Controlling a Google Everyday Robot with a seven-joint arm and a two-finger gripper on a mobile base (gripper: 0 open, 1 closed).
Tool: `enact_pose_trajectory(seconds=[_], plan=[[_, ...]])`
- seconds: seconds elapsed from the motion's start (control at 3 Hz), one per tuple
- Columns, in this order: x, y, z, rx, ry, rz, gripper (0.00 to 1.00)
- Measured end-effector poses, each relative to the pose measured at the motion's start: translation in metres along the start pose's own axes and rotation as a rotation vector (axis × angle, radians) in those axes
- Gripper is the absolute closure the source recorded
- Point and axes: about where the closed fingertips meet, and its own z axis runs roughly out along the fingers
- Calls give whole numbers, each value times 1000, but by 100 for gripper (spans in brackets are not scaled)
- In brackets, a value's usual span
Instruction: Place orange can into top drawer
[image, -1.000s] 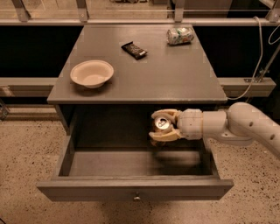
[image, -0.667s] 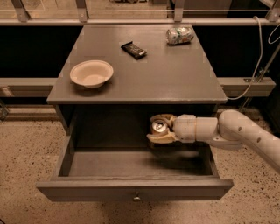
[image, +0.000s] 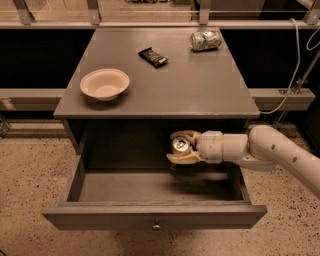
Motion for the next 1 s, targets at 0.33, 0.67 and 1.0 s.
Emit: enact_pose_trajectory(seconds=[0.33, 0.67, 1.0], plan=[[-1, 1, 2, -4, -2, 0, 35], [-2, 2, 4, -8, -3, -1, 12], [-2, 2, 6, -11, -5, -1, 0]])
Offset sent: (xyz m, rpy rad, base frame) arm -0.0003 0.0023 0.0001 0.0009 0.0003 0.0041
